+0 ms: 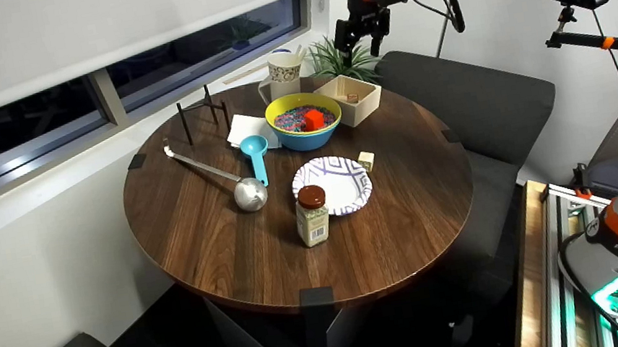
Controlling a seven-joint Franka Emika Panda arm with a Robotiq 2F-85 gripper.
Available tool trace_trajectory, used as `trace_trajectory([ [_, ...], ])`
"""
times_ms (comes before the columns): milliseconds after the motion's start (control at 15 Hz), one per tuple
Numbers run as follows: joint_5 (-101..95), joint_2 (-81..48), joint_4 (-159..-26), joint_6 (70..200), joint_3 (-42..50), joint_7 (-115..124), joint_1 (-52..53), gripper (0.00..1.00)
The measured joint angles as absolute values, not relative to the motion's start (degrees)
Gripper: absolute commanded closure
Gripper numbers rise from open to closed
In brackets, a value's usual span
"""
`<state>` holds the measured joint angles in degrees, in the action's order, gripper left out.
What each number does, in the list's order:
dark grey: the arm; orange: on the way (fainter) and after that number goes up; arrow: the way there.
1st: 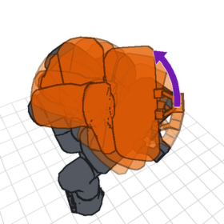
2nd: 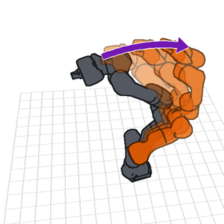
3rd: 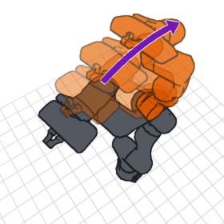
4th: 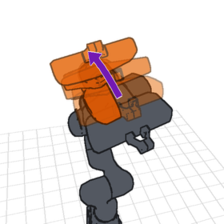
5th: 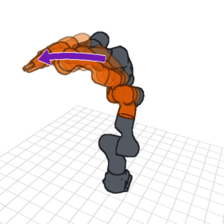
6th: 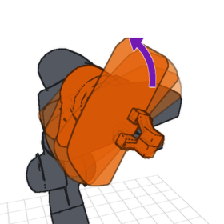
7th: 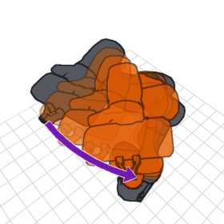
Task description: Remove a block from the wooden box and put it on the table
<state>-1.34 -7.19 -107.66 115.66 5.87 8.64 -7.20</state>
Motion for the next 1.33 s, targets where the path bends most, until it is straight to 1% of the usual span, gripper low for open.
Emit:
trace_trajectory([
  [267, -1.2, -9.0, -106.5, 115.7, 6.2, 7.0, -7.3, 0.0],
  [867, -0.1, -18.7, -100.6, 115.7, 6.9, 1.9, -9.3, 0.0],
  [1333, 1.7, -23.1, -97.7, 115.7, 6.9, -0.1, -10.4, 0.0],
])
